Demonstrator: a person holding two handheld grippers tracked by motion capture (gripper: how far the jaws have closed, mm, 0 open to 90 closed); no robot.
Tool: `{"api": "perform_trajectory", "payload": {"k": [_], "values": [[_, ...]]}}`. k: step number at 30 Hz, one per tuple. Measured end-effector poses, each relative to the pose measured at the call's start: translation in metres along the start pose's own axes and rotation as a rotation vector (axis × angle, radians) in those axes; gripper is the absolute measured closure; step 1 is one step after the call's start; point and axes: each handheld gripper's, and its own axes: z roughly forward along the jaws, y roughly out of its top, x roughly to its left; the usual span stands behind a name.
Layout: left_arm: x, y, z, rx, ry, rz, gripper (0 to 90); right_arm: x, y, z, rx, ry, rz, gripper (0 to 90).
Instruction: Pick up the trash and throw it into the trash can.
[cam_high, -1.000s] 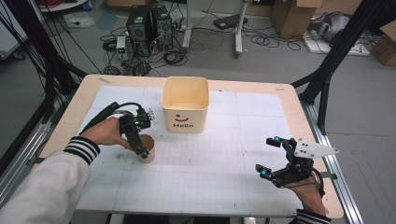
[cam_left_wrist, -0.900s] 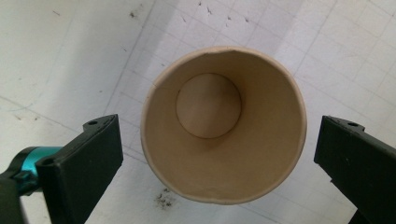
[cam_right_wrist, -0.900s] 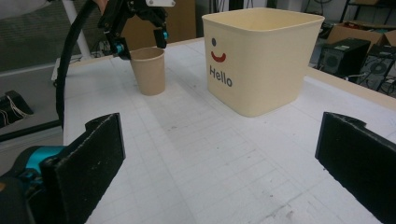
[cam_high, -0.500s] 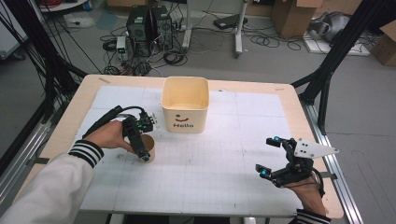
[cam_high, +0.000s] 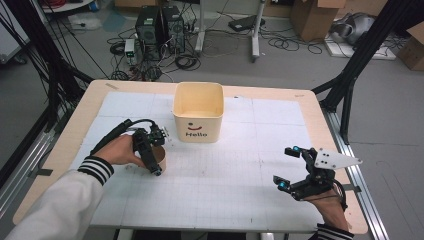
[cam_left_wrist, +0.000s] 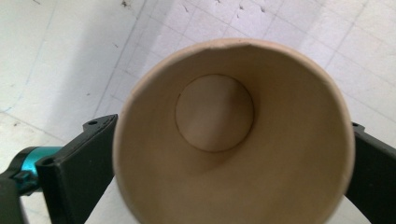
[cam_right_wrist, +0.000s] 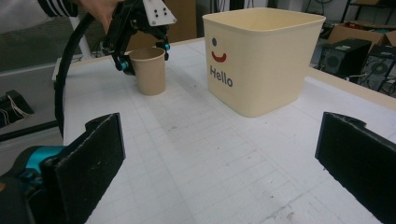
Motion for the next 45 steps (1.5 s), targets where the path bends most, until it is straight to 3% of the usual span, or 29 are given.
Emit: {"api": "perform_trajectory", "payload": {"k": [8,24,27,32,38,45], "values": [[0.000,-0.003,0.011,0.005,0.009,-0.019,1.7,-0.001,0.000,0.001,0.002,0.002,0.002,0.3],[0.000,-0.002,0.012,0.004,0.020,-0.023,2.7,0.000,0.000,0.001,0.002,0.001,0.001,0.3],[0.001,-0.002,0.012,0.005,0.016,-0.018,10.2,-0.001,0.000,0.001,0.002,0.002,0.001,0.3],[0.001,-0.002,0.012,0.004,0.011,-0.016,12.2,-0.001,0.000,0.001,0.002,0.001,0.003,0.3],[0.001,-0.003,0.010,0.001,-0.004,-0.013,22.2,-0.001,0.000,0.001,0.003,-0.002,0.003,0.3],[0.000,-0.004,0.008,-0.002,-0.002,-0.003,27.4,-0.001,-0.001,0.002,0.005,-0.002,0.001,0.3]]}}
